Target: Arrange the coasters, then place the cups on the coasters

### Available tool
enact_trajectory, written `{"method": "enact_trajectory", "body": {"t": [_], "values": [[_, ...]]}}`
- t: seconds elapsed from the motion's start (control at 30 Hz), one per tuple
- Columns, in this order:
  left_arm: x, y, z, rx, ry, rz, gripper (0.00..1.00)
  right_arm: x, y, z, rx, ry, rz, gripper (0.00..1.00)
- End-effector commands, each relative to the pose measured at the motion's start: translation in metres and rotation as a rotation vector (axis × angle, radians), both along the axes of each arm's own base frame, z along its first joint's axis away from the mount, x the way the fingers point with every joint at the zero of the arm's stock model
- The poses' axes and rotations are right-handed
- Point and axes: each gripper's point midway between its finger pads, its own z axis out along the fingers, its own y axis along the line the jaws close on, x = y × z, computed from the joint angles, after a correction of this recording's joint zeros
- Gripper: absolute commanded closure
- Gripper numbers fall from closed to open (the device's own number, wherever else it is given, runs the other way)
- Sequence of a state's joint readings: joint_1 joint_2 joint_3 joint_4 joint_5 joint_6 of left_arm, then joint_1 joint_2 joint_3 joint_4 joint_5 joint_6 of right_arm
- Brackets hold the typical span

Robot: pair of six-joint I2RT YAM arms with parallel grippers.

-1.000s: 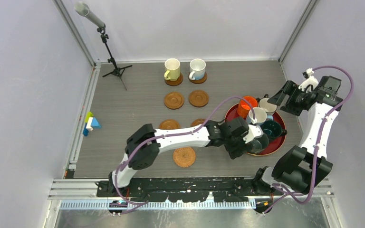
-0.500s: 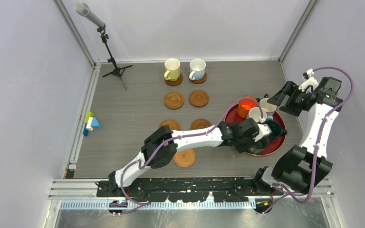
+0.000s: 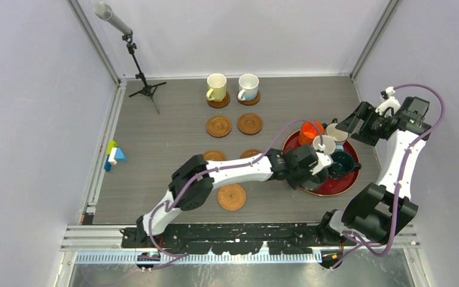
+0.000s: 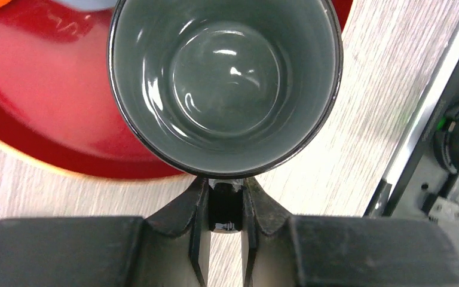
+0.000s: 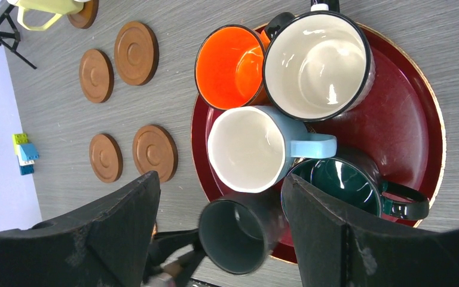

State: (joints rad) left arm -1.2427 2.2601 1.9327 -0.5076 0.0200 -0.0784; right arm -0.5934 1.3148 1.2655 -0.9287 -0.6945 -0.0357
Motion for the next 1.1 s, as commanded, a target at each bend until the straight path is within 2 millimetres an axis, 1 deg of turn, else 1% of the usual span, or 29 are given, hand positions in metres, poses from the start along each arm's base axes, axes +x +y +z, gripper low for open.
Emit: {"method": "enact_trajectory", "body": {"t": [0.0, 0.07, 0.13, 0.17, 0.3, 0.33, 0.4, 0.5, 0.53, 0.7, 0.8, 0.93, 1.0, 1.07], "values": [[0.015, 0.011, 0.116, -0.239, -0.058, 0.008, 1.0, 0.002, 0.001, 0.01, -0.012, -0.053, 0.007, 0.2], [0.017, 0.021, 0.139, -0.275, -0.077, 0.005, 1.0, 0.002, 0.001, 0.011, -0.008, -0.061, 0.006, 0.2], [0.023, 0.032, 0.157, -0.292, -0.093, 0.013, 1.0, 0.003, 0.003, 0.011, 0.0, -0.064, 0.008, 0.2], [0.027, 0.04, 0.17, -0.308, -0.105, 0.02, 1.0, 0.003, 0.003, 0.012, 0.005, -0.066, 0.011, 0.2], [0.05, 0.072, 0.197, -0.335, -0.139, 0.058, 1.0, 0.004, 0.006, 0.012, 0.019, -0.071, 0.02, 0.2], [0.063, 0.084, 0.203, -0.342, -0.149, 0.083, 1.0, 0.003, 0.007, 0.012, 0.023, -0.073, 0.025, 0.2], [0.082, 0.105, 0.213, -0.347, -0.175, 0.125, 1.0, 0.003, 0.008, 0.01, 0.027, -0.071, 0.029, 0.2], [0.108, 0.141, 0.223, -0.345, -0.205, 0.144, 1.0, 0.004, 0.011, 0.009, 0.031, -0.07, 0.042, 0.2], [0.119, 0.155, 0.226, -0.351, -0.216, 0.166, 1.0, 0.004, 0.012, 0.009, 0.032, -0.069, 0.046, 0.2], [0.163, 0.219, 0.223, -0.379, -0.247, 0.244, 1.0, 0.009, 0.018, 0.005, -0.003, -0.052, 0.072, 0.2], [0.186, 0.254, 0.211, -0.366, -0.276, 0.305, 1.0, 0.013, 0.023, 0.001, -0.027, -0.039, 0.096, 0.2], [0.216, 0.291, 0.184, -0.325, -0.28, 0.379, 1.0, 0.018, 0.03, -0.002, -0.056, -0.021, 0.123, 0.2], [0.23, 0.304, 0.172, -0.313, -0.282, 0.404, 1.0, 0.02, 0.033, -0.003, -0.07, -0.016, 0.137, 0.2], [0.241, 0.312, 0.157, -0.296, -0.279, 0.419, 1.0, 0.022, 0.036, -0.004, -0.083, -0.011, 0.148, 0.2]]}}
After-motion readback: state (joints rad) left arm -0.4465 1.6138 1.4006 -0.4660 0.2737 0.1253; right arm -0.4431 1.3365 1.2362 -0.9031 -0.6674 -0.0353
